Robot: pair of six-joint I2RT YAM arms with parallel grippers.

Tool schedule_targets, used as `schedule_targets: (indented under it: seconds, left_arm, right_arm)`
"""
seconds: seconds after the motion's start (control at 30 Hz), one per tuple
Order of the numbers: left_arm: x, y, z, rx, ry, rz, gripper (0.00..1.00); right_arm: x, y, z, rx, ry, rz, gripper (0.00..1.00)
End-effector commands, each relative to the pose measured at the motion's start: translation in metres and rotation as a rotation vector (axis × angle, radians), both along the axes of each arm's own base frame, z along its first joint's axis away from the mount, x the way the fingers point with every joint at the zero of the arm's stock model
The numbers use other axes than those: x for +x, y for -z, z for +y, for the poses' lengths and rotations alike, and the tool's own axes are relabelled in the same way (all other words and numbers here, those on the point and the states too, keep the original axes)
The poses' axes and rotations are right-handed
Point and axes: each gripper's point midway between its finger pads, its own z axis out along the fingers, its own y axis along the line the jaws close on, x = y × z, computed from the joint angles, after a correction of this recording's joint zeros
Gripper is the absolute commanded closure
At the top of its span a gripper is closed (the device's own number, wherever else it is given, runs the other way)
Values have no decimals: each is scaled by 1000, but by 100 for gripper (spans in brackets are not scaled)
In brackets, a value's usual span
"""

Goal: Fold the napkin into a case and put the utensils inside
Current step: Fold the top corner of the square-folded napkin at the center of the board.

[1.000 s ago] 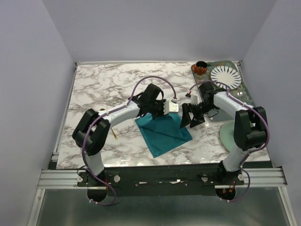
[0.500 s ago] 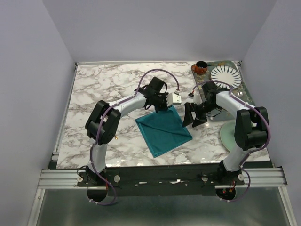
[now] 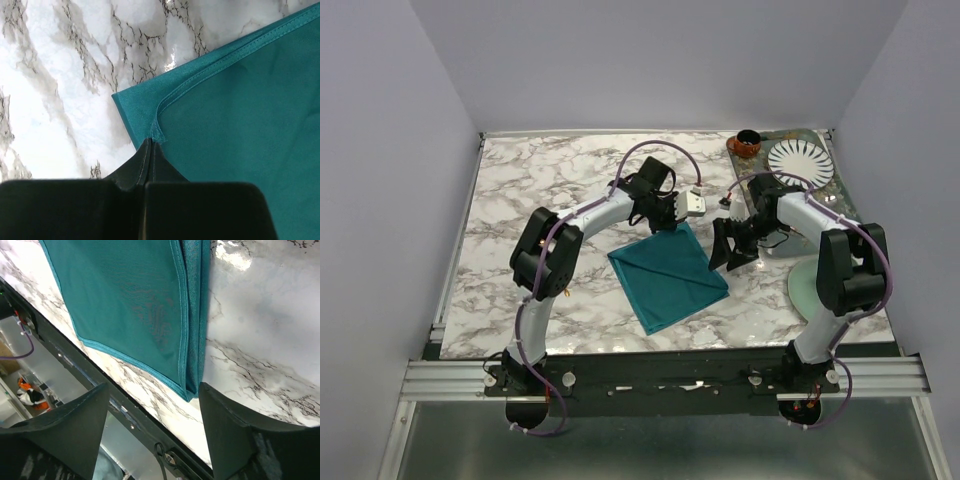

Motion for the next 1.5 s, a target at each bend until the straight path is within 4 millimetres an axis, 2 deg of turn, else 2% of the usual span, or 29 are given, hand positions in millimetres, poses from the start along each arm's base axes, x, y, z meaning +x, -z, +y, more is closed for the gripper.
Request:
schedule_targets:
  seconds: [0.0,0.43,1.03,1.13,1.17,1.2,1.23,1.27,1.33,1.37,1.4,1.43,1.47]
  left_arm:
    - [-9,-1,-5,-23,62,35,100]
    - [-12,5,-9,-15,83,47,100]
    - [1,7,-18,-2,89,28,100]
    - [3,1,-21,-12,81,24,90]
    - [5,-4,-22,-19,64,24,82]
    - [7,-7,-21,-25,51,23,77]
    - [11,-17,-19,-34,29,10,73]
    - [15,-24,-19,-55,-4,20,62]
    - [22,-45,-14,-94,-56,23,55]
    - [31,-56,-7,-120,-100,33,49]
    - [33,-64,-2,-141,-154,75,46]
    - [35,-81,3,-170,-185,83,43]
    - [33,-88,8,-192,-206,109,38]
  right_arm:
    - [4,0,-1,-6,3,9,23]
    - [0,3,-3,-12,-9,21,32]
    - [-10,4,-4,-10,-17,24,33]
    - [-11,3,-4,-7,-20,23,33]
    - [-10,2,-4,-3,-20,19,33]
    - [-10,0,-4,0,-22,10,33]
    - [-9,-1,-3,5,-24,6,33]
    - [-8,-4,-2,13,-27,-5,33]
    - [-6,-10,1,33,-33,-28,33]
    - [-5,-13,2,42,-36,-38,33]
    - [-3,-16,3,52,-40,-50,33]
    - [-3,-22,6,76,-46,-68,33]
    - [-2,-26,7,90,-52,-81,32]
